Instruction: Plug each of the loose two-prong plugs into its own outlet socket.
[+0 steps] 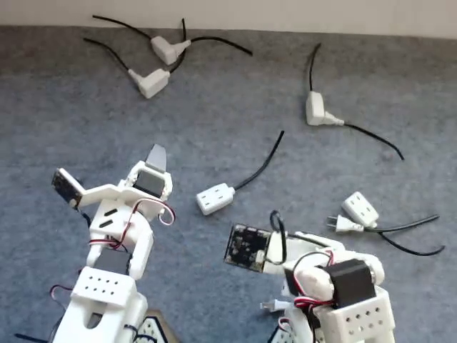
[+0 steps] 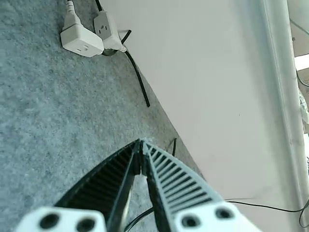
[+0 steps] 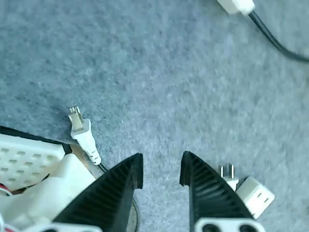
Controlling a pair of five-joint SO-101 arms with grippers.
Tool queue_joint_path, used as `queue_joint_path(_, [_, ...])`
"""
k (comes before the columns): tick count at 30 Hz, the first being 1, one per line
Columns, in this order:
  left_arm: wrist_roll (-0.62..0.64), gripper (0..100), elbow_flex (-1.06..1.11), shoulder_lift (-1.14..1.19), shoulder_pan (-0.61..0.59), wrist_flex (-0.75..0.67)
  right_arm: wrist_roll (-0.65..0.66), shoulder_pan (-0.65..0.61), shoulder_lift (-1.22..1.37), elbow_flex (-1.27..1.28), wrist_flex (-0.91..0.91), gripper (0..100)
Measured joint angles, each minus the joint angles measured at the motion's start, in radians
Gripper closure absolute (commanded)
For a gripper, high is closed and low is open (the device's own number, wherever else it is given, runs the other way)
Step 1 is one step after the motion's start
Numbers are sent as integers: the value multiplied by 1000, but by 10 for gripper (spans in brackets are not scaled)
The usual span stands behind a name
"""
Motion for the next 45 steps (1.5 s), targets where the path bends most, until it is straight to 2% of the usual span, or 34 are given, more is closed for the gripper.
queue_joint_path(5, [0,993,0,0,0,0,98,-5,8,40,-6,784])
queue_joint_path(10, [0,993,0,0,0,0,110,0,8,44,-6,784])
queue_joint_path(15, [-5,993,0,0,0,0,169,126,8,44,-6,784])
queue_joint_path(20, [-117,993,15,0,3,0,249,206,17,48,-6,784])
queue_joint_path(25, [-141,993,18,0,15,0,276,216,238,43,-3,784])
queue_joint_path(33, [-141,993,18,0,14,0,279,259,720,-112,2,784])
queue_joint_path(41, [-147,993,28,0,14,0,281,245,853,-140,0,785])
queue_joint_path(45, [-147,993,28,0,14,0,233,245,853,-141,-110,785])
